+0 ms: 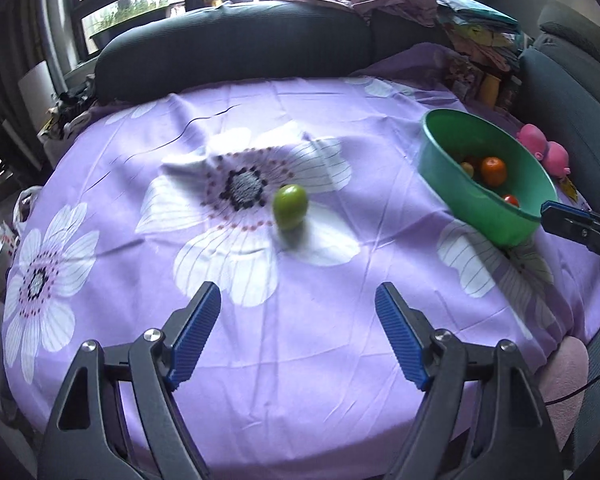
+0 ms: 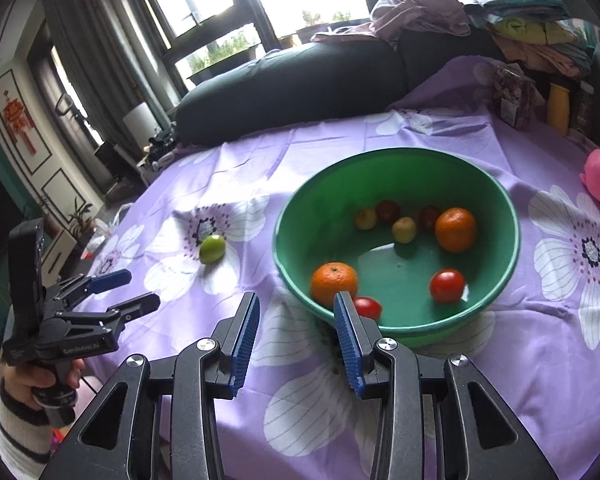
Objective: Organize fruits
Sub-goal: 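Open both grippers to drop the fruits into the bowl and withdraw, then move the right gripper toward the green fruit on the cloth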
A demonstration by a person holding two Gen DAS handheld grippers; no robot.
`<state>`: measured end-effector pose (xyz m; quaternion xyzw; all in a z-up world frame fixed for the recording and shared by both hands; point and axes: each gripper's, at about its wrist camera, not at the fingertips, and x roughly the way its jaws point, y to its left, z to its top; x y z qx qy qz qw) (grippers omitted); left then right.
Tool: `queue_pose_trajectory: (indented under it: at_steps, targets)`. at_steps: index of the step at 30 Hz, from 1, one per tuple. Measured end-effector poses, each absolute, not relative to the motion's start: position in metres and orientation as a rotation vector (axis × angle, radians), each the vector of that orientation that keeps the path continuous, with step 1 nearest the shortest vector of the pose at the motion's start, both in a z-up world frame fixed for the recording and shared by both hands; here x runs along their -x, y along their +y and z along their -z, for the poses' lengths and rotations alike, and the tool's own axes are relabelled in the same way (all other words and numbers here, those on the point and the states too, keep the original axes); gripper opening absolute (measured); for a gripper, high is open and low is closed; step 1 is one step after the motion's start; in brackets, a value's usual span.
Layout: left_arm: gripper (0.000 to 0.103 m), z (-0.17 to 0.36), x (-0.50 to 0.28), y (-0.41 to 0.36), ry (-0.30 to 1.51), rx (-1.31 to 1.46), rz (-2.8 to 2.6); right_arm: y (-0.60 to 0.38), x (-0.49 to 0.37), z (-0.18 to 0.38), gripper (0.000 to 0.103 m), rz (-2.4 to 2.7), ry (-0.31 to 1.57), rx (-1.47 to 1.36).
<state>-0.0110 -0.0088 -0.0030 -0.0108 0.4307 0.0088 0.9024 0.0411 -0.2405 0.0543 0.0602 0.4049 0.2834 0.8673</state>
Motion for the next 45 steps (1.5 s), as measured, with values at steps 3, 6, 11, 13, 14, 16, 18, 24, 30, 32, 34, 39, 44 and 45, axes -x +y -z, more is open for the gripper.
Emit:
queue_pose_trajectory:
  at_steps: [3,6,11,13,14,16,18,24,30,32,34,39,44,45]
  targets:
    - [0.083,0.009,0.022,0.004,0.904,0.046,-0.049,-0.219,-0.036,-0.051,0.039,-0.646,0.869,-0.086]
    - [0.083,0.013,0.027,0.010,0.912,0.063,-0.053,-0.196,-0.034,-0.048,0.039,-0.687,0.896,-0.065]
    - [0.084,0.013,0.029,0.019,0.900,0.058,-0.049,-0.165,-0.035,-0.044,0.039,-0.750,0.939,-0.059]
    - [0.084,0.013,0.028,0.025,0.893,0.055,-0.051,-0.155,-0.038,-0.043,0.039,-0.768,0.954,-0.068]
    - [0.084,0.014,0.028,0.027,0.892,0.055,-0.053,-0.151,-0.039,-0.043,0.039,-0.774,0.962,-0.074]
    - [0.084,0.015,0.026,0.033,0.891,0.062,-0.056,-0.141,-0.041,-0.043,0.039,-0.782,0.973,-0.079]
    - [0.084,0.015,0.025,0.038,0.888,0.070,-0.054,-0.133,-0.044,-0.043,0.039,-0.786,0.977,-0.077]
    - [0.084,0.010,0.016,0.046,0.861,0.053,-0.045,-0.117,-0.055,-0.044,0.039,-0.782,0.987,-0.079]
    - [0.084,0.009,0.001,0.052,0.852,0.039,-0.038,-0.104,-0.071,-0.041,0.039,-0.777,1.000,-0.092]
    - [0.084,0.009,-0.005,0.052,0.849,0.036,-0.027,-0.100,-0.077,-0.041,0.039,-0.772,1.001,-0.090]
    - [0.084,0.010,-0.011,0.052,0.847,0.032,-0.016,-0.097,-0.082,-0.040,0.039,-0.768,1.000,-0.088]
    - [0.084,0.015,-0.026,0.050,0.864,0.029,0.032,-0.090,-0.099,-0.040,0.039,-0.757,1.000,-0.100]
    - [0.084,0.023,-0.046,0.052,0.900,0.067,0.099,-0.084,-0.117,-0.034,0.039,-0.741,1.014,-0.115]
    - [0.084,0.025,-0.051,0.051,0.914,0.070,0.110,-0.083,-0.121,-0.032,0.039,-0.738,1.020,-0.118]
